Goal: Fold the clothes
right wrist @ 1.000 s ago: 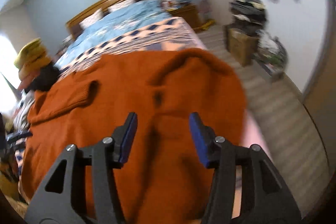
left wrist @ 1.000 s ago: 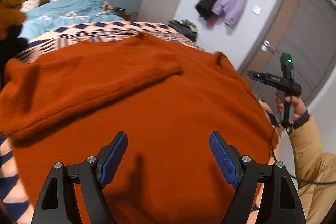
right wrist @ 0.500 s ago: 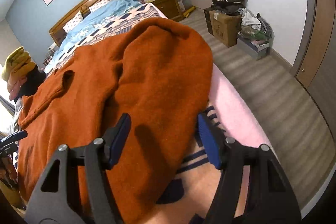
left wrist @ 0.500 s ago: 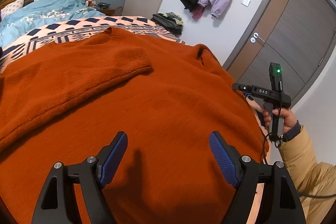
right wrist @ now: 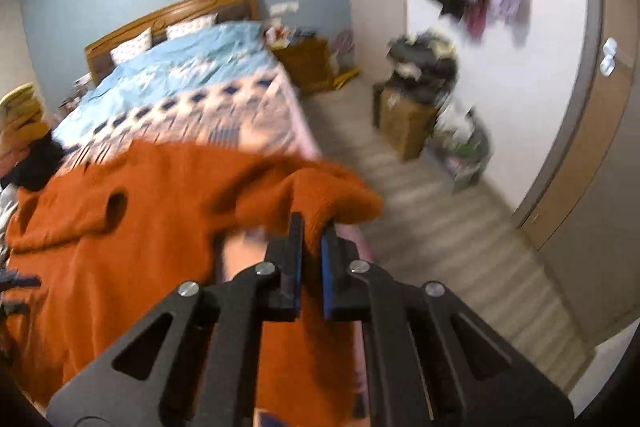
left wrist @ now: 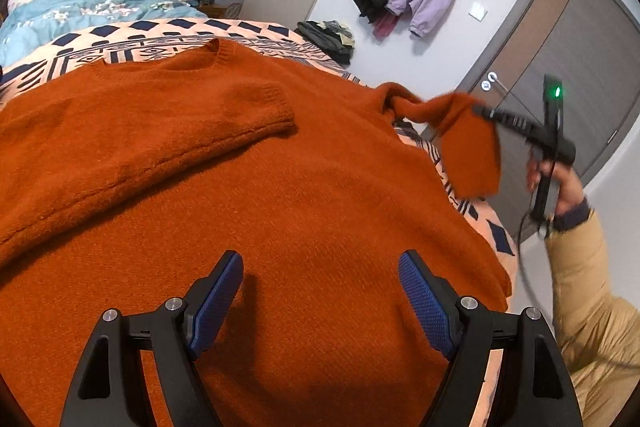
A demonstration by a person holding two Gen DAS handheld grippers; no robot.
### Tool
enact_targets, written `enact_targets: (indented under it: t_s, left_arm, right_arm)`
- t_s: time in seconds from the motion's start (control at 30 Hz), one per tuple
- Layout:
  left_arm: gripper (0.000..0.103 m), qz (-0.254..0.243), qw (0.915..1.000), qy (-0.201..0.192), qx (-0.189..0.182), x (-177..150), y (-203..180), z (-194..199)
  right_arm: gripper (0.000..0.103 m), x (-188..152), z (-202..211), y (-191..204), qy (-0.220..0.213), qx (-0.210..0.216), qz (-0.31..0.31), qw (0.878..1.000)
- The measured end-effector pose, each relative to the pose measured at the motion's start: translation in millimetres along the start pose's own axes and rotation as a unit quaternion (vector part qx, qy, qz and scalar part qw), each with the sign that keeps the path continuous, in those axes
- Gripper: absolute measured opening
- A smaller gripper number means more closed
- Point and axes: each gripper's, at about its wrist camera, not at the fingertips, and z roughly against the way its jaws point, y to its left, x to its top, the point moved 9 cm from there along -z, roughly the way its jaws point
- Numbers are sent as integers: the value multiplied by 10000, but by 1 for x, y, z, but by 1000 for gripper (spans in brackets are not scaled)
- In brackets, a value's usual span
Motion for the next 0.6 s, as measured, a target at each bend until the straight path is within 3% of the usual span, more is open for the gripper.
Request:
enact_targets:
  t_s: [0.13, 0.27, 0.47, 0.6]
  left_arm:
    - [82, 49, 10000, -6, -42, 0, 1, 2]
    - [82, 125, 9999, -46, -70, 4, 6, 7]
    - [83, 139, 9997, -222, -7, 15, 20, 23]
    - [83, 264, 9990, -354, 72, 21, 35, 32]
  right_arm:
    - [9, 47, 18, 2, -313, 70, 39, 9995]
    - [9, 77, 27, 40, -361, 934, -55, 9950]
    - [9, 87, 23, 153, 109, 2315, 421, 9719]
    - [9, 72, -1, 231, 580, 2864, 730, 9536]
